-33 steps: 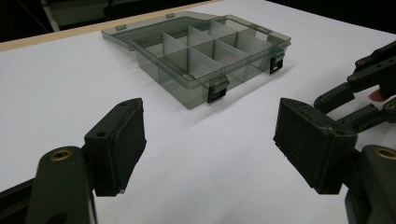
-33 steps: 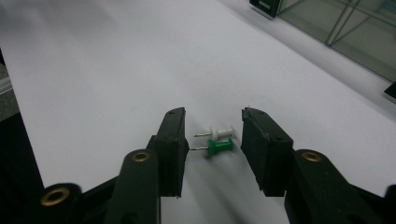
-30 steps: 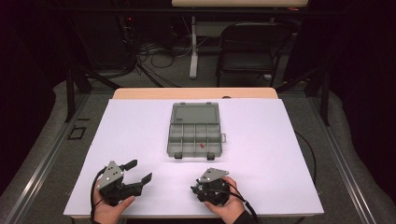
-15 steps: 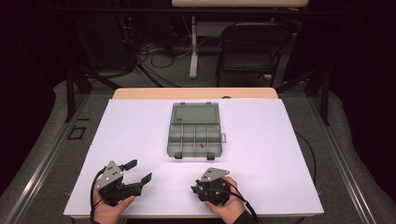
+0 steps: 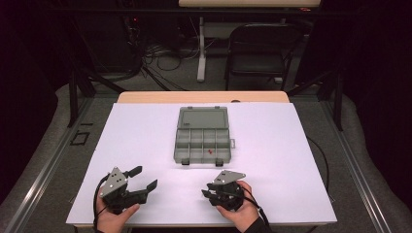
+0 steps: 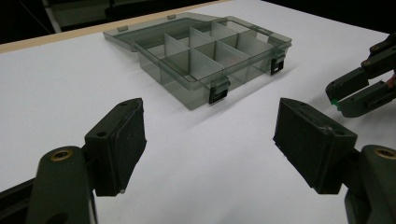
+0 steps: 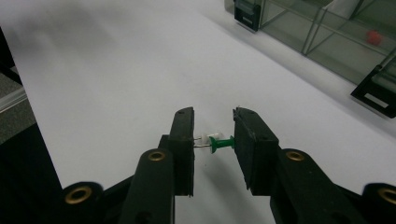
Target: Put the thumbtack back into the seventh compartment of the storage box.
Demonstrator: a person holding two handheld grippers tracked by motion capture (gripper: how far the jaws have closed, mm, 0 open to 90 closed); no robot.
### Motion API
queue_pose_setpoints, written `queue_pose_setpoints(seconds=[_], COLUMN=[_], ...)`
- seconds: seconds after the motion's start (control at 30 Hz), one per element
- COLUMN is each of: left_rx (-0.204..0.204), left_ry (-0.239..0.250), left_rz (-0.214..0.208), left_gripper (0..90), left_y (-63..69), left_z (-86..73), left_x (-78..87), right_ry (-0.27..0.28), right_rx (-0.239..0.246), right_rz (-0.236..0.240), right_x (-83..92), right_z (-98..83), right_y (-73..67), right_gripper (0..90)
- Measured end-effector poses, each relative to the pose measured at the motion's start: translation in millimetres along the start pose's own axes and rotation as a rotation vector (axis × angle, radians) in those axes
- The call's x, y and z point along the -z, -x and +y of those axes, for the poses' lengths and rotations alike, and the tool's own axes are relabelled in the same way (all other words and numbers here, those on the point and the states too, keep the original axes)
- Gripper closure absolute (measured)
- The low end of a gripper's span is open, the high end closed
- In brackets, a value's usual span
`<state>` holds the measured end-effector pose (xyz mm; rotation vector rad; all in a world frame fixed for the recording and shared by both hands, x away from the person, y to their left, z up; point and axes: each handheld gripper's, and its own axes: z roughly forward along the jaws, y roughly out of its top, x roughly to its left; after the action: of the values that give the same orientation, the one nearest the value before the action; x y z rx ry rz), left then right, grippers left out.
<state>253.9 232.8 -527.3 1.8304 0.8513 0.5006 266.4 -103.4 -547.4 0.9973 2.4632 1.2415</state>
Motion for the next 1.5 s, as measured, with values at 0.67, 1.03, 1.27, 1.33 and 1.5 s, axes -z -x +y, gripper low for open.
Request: queue_pose_setpoints(seconds=[0.67,1.03,1.27,1.33,1.5], left_rx=[0.0,0.002,0.002,0.002,0.002], left_ry=[0.003,0.004,0.005,0.005,0.005], left_rz=[0.001,0.001,-0.001,-0.001,-0.005], left_gripper=[24.5,24.5,24.5,24.5,24.5], left_y=[-0.3,-0.3,-0.3,-0.4,-0.8], left_z=[0.7,0.9,0.9,1.0,1.1], left_x=[1.3,1.6,1.8,1.9,2.2], right_ry=[0.021,0.025,0.022,0.021,0.018], right_rx=[-0.035,-0.053,-0.046,-0.045,-0.042], right_rz=[-0.029,-0.044,-0.067,-0.073,-0.087], right_x=[19.7,23.9,20.3,18.6,13.9], right_z=[31.2,49.2,62.9,68.3,79.0], right_y=[15.0,23.4,28.1,28.9,31.9], right_gripper=[69.0,69.1,69.1,69.1,69.1])
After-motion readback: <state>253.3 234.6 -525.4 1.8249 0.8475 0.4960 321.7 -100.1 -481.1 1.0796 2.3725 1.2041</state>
